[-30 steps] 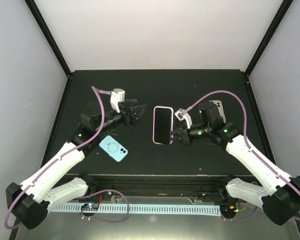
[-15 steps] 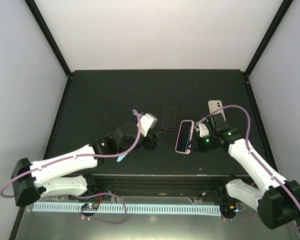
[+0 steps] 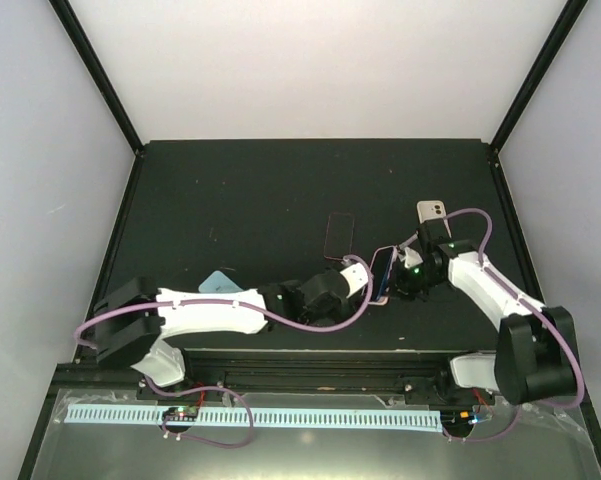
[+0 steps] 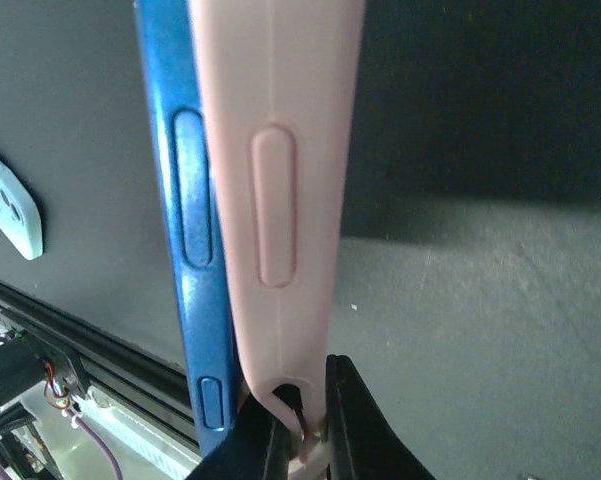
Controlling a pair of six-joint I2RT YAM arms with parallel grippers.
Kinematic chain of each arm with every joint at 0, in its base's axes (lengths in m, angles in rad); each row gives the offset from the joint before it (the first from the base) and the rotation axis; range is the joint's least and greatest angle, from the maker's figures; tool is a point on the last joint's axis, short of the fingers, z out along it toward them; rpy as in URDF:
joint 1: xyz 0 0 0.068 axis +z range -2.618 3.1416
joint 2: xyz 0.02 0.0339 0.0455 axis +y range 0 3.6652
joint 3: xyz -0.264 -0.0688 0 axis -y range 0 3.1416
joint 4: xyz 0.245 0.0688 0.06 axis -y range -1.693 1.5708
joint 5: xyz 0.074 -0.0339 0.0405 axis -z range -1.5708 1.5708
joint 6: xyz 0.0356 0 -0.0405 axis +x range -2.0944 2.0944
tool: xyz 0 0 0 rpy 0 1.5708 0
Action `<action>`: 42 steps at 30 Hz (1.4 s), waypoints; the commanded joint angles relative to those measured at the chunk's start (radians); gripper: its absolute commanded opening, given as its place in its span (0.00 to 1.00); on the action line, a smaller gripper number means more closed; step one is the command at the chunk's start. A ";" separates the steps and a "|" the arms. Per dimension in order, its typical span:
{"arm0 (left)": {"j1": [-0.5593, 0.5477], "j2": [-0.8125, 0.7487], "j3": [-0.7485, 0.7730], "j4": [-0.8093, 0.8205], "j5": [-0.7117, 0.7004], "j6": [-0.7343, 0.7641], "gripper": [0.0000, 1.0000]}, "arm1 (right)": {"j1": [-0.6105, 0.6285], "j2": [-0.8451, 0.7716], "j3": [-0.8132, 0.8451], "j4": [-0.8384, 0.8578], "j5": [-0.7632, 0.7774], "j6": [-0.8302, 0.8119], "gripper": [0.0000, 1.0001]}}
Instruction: Take the phone out of the phone case
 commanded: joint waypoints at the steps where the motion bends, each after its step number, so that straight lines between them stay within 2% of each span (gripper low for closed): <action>1: -0.025 0.105 0.072 0.134 -0.077 0.066 0.67 | -0.017 0.079 0.076 0.038 -0.042 -0.047 0.01; 7: -0.076 0.231 0.104 0.230 -0.194 0.172 0.67 | -0.027 0.171 0.121 0.011 -0.047 -0.069 0.01; 21: -0.078 0.386 0.114 0.343 -0.285 0.206 0.61 | -0.035 0.290 0.151 0.009 -0.039 -0.113 0.01; 31: -0.058 0.451 0.157 0.315 -0.331 0.205 0.48 | -0.035 0.293 0.143 0.020 -0.048 -0.112 0.01; 35: -0.053 0.469 0.154 0.324 -0.349 0.203 0.49 | -0.035 0.299 0.142 0.025 -0.050 -0.113 0.01; 39: -0.049 0.459 0.136 0.360 -0.366 0.197 0.59 | -0.035 0.295 0.139 0.029 -0.051 -0.114 0.01; 42: -0.033 0.430 0.081 0.423 -0.321 0.192 0.61 | -0.035 0.286 0.128 0.040 -0.048 -0.117 0.01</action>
